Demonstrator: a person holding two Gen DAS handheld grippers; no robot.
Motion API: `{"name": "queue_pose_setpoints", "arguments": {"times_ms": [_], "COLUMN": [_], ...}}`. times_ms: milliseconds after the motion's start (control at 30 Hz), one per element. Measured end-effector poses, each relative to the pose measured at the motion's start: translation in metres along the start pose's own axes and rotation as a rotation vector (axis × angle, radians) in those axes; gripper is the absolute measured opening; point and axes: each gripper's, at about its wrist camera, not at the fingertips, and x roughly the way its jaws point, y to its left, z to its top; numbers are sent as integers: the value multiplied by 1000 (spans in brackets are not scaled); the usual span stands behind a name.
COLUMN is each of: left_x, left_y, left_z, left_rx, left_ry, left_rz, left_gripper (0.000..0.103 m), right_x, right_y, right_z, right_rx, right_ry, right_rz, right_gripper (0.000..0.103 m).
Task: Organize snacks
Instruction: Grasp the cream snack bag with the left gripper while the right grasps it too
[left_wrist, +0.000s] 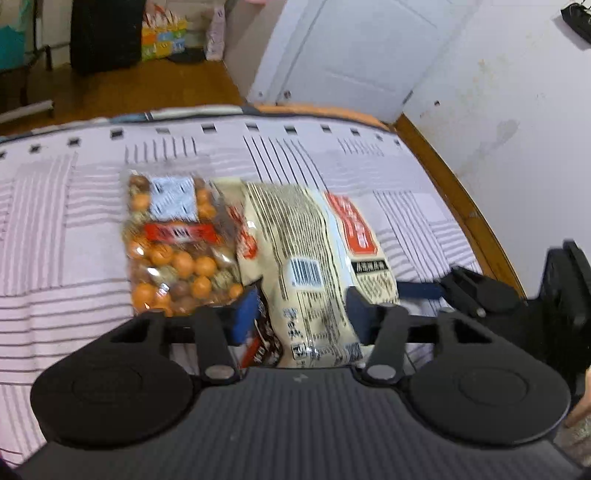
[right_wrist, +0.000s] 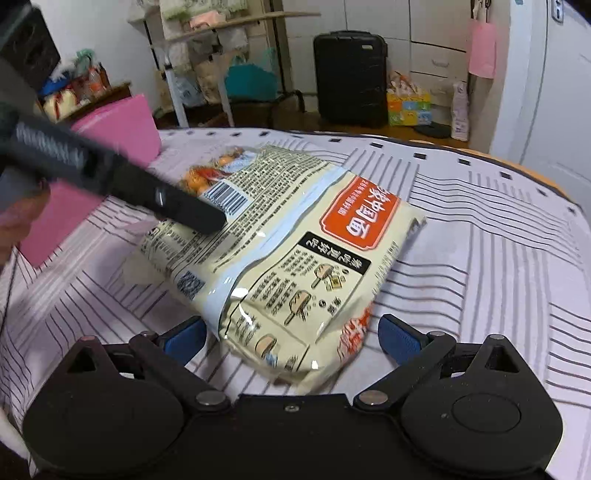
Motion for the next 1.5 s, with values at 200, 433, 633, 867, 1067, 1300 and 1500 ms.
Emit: {"name": "queue_pose_setpoints", "arguments": {"times_ms": [200,433,633,867,1067,1300,1500], "left_x": [12,6,-11,-35,-64,-106,-147], "left_y": [6,-13,-26,-37,-44,-40,-33], "left_z": [-12,-19,-26,-31,-37,-56,-74], "left_rx": [-82,-18,48,86,117,96,57], "left_ry": [16,6,20,21,41,46,52], "left_rz": [-34,1,-25,-11,-9,12,33], "left_gripper": [32,31,31,31,31,31,32], "right_x": [17,6,-18,-36,-55,-71,-88], "right_y": [13,27,44,62,83,117,155], "right_z": [-5,-5,-13,-20,-21,-24,-22], "right_rx": [-77,-33,-32,-40,-31,-30,-62], "right_ry": [-53,-60,-77,-108,-117,-131,-115], "right_rz": [-52,-107,-146,-176,-177,-156,-120], "right_gripper": [103,101,101,100,100,100,100]}}
